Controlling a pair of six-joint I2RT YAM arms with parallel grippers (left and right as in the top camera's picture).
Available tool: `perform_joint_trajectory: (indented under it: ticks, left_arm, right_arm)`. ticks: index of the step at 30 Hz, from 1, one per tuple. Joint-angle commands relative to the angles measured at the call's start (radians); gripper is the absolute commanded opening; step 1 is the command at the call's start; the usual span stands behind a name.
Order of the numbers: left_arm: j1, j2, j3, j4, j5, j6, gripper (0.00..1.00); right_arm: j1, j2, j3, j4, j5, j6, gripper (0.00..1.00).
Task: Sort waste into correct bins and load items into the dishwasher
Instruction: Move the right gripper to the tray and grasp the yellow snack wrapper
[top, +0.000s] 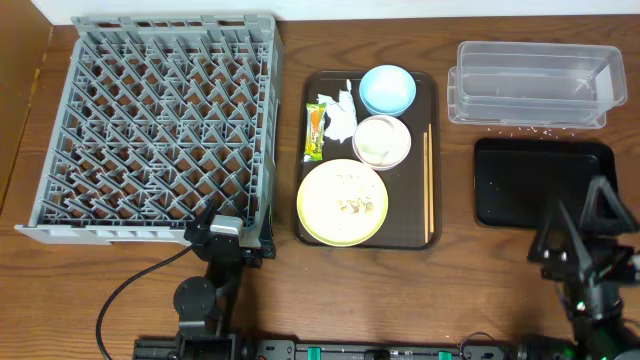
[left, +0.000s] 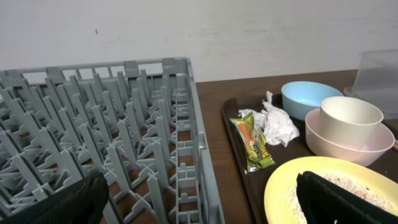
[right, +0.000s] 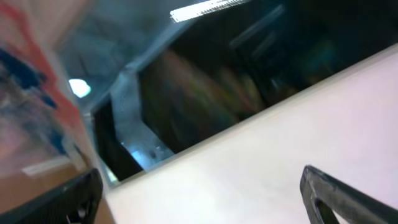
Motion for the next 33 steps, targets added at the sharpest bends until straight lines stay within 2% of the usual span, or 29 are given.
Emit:
perform_joint_trajectory:
  ticks: [1,7,11,14,17,19,23,25,29,33]
  left_arm:
    - [-0.003,-0.007,-0.022,-0.025,0.024,0.010,0.98]
    - [-0.003,-0.007,-0.022,-0.025,0.024,0.010,0.98]
    - [-0.003,-0.007,-0.022,-0.025,0.024,0.010,0.98]
    - [-0.003,-0.007,-0.022,-0.025,0.024,0.010,0.98]
    - [-0.003,-0.007,-0.022,-0.025,0.024,0.010,0.98]
    - [-0.003,-0.007,-0.022,-0.025,0.024,0.010,0.98]
    - [-0.003,-0.007,-0.022,-0.025,0.024,0.010,0.98]
    - [-0.003,-0.007,-0.022,-0.025,0.024,0.010,0.98]
    - [-0.003,-0.007,-0.022,-0.025,0.024,0.010,0.98]
    - [-0.003,-0.007,-0.022,-0.025,0.024,0.010,0.98]
  right_arm:
    - [0.009,0.183,0.164,-0.066,-0.140,-0.217,0.99]
    - [0.010,0.613,0.532,-0.179,-0.527,-0.331,0.99]
    - [0.033,0.875,0.807,-0.394,-0.718,-0.440,0.99]
    - [0.101,1.024,0.977,-0.595,-0.740,-0.564,0.99]
    - [0.232,1.149,1.138,-0.869,-0.575,-0.760,0.99]
    - [0.322,1.211,1.219,-1.017,-0.374,-0.847,0.99]
    - [0.492,1.364,1.407,-1.247,0.009,-0.912,0.99]
    - [0.557,1.468,1.551,-1.398,0.101,-0.938,0.99]
    - [0.641,1.670,1.836,-1.630,0.166,-0.941,0.99]
    - [0.701,1.765,1.950,-1.674,0.064,-0.936,0.99]
